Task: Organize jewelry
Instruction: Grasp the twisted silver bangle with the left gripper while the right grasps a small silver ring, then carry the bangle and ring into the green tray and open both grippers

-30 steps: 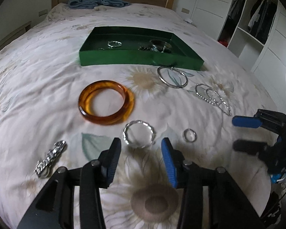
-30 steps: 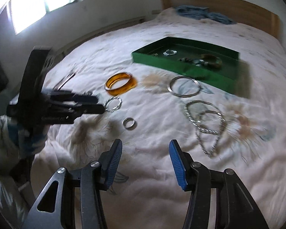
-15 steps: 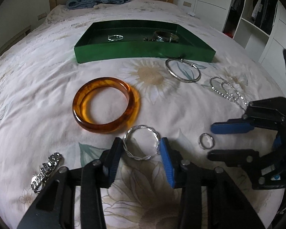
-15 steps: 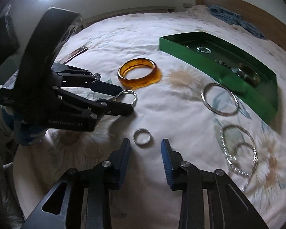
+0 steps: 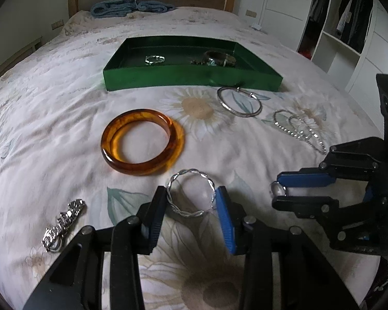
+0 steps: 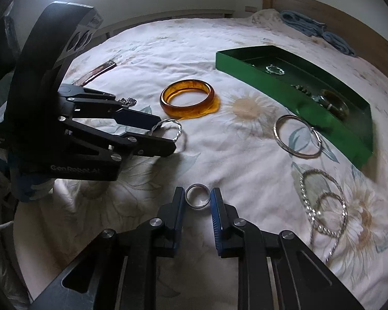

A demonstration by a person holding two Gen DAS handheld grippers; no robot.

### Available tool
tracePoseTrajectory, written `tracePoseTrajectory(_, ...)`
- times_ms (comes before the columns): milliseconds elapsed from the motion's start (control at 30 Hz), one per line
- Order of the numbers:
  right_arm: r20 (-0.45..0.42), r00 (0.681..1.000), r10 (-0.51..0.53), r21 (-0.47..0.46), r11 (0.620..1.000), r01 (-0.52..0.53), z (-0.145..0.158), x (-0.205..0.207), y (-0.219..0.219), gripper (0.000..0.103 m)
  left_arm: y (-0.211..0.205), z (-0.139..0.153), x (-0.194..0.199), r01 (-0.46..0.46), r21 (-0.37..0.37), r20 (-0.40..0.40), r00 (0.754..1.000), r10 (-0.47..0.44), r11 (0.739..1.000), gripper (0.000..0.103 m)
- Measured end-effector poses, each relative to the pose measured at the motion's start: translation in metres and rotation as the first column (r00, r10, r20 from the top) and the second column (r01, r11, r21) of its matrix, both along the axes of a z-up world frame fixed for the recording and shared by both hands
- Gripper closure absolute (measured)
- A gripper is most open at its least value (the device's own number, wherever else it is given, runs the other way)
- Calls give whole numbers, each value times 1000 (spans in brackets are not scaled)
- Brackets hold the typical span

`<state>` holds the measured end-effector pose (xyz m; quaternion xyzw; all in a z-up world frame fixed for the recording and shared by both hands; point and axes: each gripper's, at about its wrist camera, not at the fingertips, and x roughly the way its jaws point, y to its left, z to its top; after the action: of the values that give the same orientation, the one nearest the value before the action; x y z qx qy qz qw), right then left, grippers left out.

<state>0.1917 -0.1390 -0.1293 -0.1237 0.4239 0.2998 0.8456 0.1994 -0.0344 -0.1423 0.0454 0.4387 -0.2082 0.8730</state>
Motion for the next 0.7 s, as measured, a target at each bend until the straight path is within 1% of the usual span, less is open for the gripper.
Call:
tracePoseTrajectory(167,6,998,-55,10,998,55,9,-8,-6,83,9,10,-10,5,-44,20,1000,-4,999,66)
tracePoseTrajectory(333,34,993,-112,16,994,112,26,-14,-8,83,20,21,-18,8,-88,44,999,-4,996,66)
tracePoseTrajectory(533,81,987,-138,18,990,137,48,-19,-5,83,34,38,-23,-2,-142,77,997,13,990,66)
tracePoseTrajectory(700,114,982,-150,16,989,150,61,-15,-3,83,42,50,-19,-13,-183,94,995,31,983,66)
